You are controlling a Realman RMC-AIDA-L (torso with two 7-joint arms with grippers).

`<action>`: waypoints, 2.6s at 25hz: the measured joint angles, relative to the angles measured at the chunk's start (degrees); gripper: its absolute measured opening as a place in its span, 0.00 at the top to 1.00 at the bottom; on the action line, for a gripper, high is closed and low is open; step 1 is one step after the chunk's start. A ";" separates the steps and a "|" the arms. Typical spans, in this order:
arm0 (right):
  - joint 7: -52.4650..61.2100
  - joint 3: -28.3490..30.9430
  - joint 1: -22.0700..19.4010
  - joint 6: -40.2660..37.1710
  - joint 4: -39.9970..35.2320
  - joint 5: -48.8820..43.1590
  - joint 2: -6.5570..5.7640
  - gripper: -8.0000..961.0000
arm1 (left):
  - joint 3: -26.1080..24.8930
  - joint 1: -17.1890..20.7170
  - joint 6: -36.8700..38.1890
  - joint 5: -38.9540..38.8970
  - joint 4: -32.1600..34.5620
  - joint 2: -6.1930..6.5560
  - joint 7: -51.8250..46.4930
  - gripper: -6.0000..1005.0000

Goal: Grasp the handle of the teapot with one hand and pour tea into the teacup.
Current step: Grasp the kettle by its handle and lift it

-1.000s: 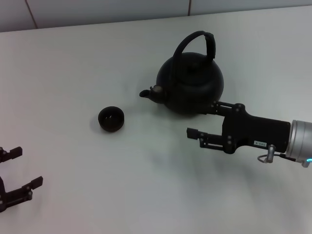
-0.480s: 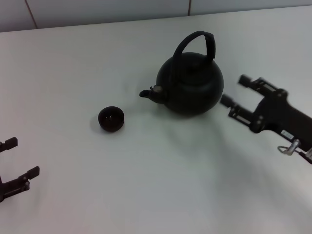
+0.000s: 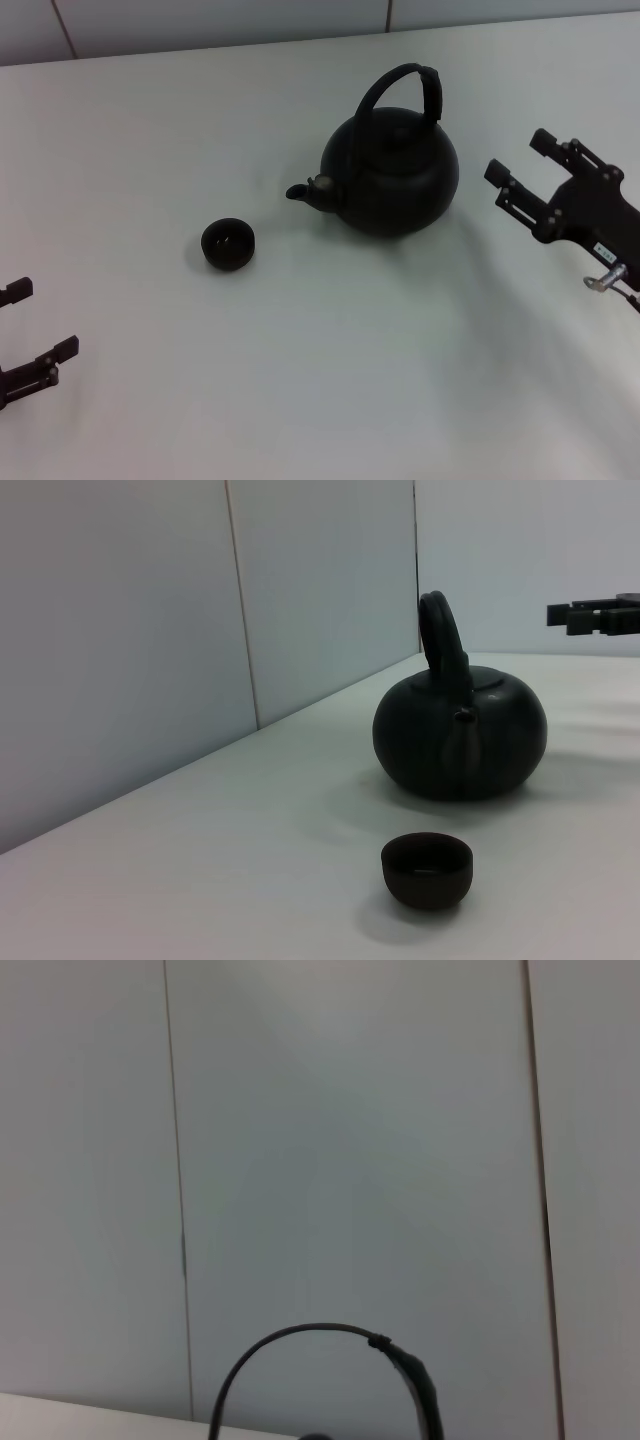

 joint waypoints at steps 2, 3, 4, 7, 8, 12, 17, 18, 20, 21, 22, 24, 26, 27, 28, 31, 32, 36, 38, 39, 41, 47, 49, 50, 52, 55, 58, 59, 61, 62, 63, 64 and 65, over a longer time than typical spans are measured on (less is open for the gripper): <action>0.60 -0.03 0.94 1.14 -0.42 0.01 -0.15 0.26 | 0.01 0.00 0.04 0.00 0.00 0.00 -0.07 0.16; 1.02 -0.11 1.46 1.88 -0.75 0.00 -0.21 0.26 | -0.01 0.00 0.06 -0.03 0.00 0.00 -0.08 0.16; 1.62 -0.27 2.20 2.93 -1.23 -0.11 -0.27 0.26 | -0.06 0.00 0.06 -0.04 0.00 0.01 -0.08 0.16; 3.18 -0.58 4.43 6.36 -2.58 -0.64 -0.30 0.26 | -0.17 -0.02 0.07 -0.09 0.00 0.00 -0.09 0.16; 3.48 -0.59 5.27 7.52 -2.80 -0.78 -0.33 0.26 | -0.17 -0.05 0.07 -0.14 0.00 -0.04 -0.09 0.16; 4.15 -0.89 8.36 11.77 -3.05 -1.46 -0.53 0.26 | -0.16 -0.15 0.08 -0.59 0.00 -0.22 -0.03 0.16; 4.94 -1.46 11.53 15.22 -3.46 -3.13 -0.52 0.26 | -0.15 -0.20 0.07 -0.63 0.00 -0.46 0.20 0.16; 4.95 -1.53 12.09 15.66 -3.49 -3.15 -0.49 0.26 | -0.18 -0.24 0.06 -0.62 0.00 -0.51 0.25 0.16; 5.02 -1.79 13.01 16.63 -3.51 -3.17 -0.46 0.27 | -0.62 -0.38 0.05 -0.62 0.00 -0.55 0.28 0.16; 5.03 -1.97 13.47 17.20 -3.52 -3.18 -0.46 0.27 | -0.92 -0.42 0.04 -0.62 0.00 -0.56 0.28 0.16; 5.04 -2.11 13.80 17.68 -3.51 -3.19 -0.45 0.27 | -1.20 -0.46 0.04 -0.62 0.00 -0.56 0.28 0.16; 5.04 -2.19 14.49 18.66 -3.51 -3.20 -0.44 0.27 | -1.45 -0.56 0.05 -0.62 0.00 -0.57 0.30 0.16; 5.04 -2.23 15.16 19.87 -3.50 -3.22 -0.42 0.27 | -1.48 -0.60 0.05 -0.62 0.00 -0.57 0.32 0.16; 5.04 -2.31 15.46 20.51 -3.46 -3.23 -0.42 0.27 | -1.49 -0.68 0.06 -0.62 0.00 -0.57 0.34 0.16; 5.04 -2.54 15.73 21.07 -3.42 -3.23 -0.42 0.27 | -1.50 -0.77 0.07 -0.62 0.00 -0.57 0.35 0.16; 5.04 -3.51 16.12 21.95 -3.38 -3.23 -0.40 0.27 | -1.52 -1.01 0.07 -0.61 0.00 -0.57 0.29 0.16; 5.04 -3.69 16.16 22.00 -3.40 -3.23 -0.37 0.28 | -1.53 -1.10 0.07 -0.61 0.00 -0.57 0.19 0.16; 5.03 -3.75 16.28 22.14 -3.42 -3.24 -0.34 0.29 | -1.56 -1.22 0.07 -0.64 0.00 -0.57 0.00 0.16; 4.82 -3.74 16.34 22.51 -3.41 -3.23 -0.27 0.30 | -1.68 -1.23 0.08 -0.77 0.00 -0.58 -0.06 0.16; 4.61 -3.74 16.37 22.67 -3.37 -3.23 -0.24 0.30 | -1.80 -1.25 0.07 -0.86 0.00 -0.61 -0.08 0.16; 4.15 -3.74 16.52 22.85 -3.26 -3.24 -0.18 0.34 | -2.03 -1.30 0.15 -1.03 0.00 -0.70 -0.09 0.16; 3.71 -3.85 16.99 23.09 -3.02 -3.23 -0.16 0.55 | -2.14 -1.32 0.92 -1.31 0.00 -0.75 -0.07 0.16; 3.71 -4.16 17.19 23.47 -3.01 -3.24 -0.16 0.59 | -2.14 -1.29 1.01 -1.38 0.00 -0.75 -0.07 0.16; 3.72 -4.42 17.31 23.73 -3.01 -3.24 -0.15 0.61 | -2.15 -1.26 1.02 -1.38 0.00 -0.75 -0.06 0.16; 3.76 -4.86 17.49 24.03 -3.02 -3.24 -0.15 0.65 | -2.14 -1.23 1.04 -1.40 0.00 -0.75 -0.06 0.16; 4.00 -5.15 17.63 23.98 -3.05 -3.23 -0.15 0.71 | -2.14 -1.16 1.12 -1.41 0.00 -0.75 -0.04 0.16; 4.14 -5.04 17.71 23.85 -3.05 -2.97 -0.15 0.78 | -2.17 -1.09 1.23 -1.40 0.00 -0.75 0.04 0.16; 4.16 -4.86 17.75 23.83 -3.04 -2.83 -0.13 0.81 | -2.19 -1.06 1.24 -1.41 0.00 -0.75 0.06 0.16; 4.20 -4.56 17.92 23.81 -2.99 -2.31 -0.08 0.88 | -2.23 -1.00 1.30 -1.41 0.00 -0.80 0.10 0.16; 4.26 -4.50 18.06 23.79 -2.97 -1.78 -0.03 0.91 | -2.23 -0.99 1.31 -1.41 0.00 -0.81 0.11 0.16; 4.30 -4.52 18.21 23.78 -2.94 -1.29 -0.01 0.91 | -2.23 -0.96 1.34 -1.41 0.00 -0.83 0.15 0.16; 4.34 -4.60 18.50 23.77 -2.89 -0.70 0.01 0.91 | -2.23 -0.96 1.34 -1.41 0.00 -0.83 0.15 0.16; 4.35 -4.67 18.83 23.77 -2.85 -0.31 0.02 0.91 | -2.23 -0.96 1.38 -1.41 0.00 -0.87 0.22 0.16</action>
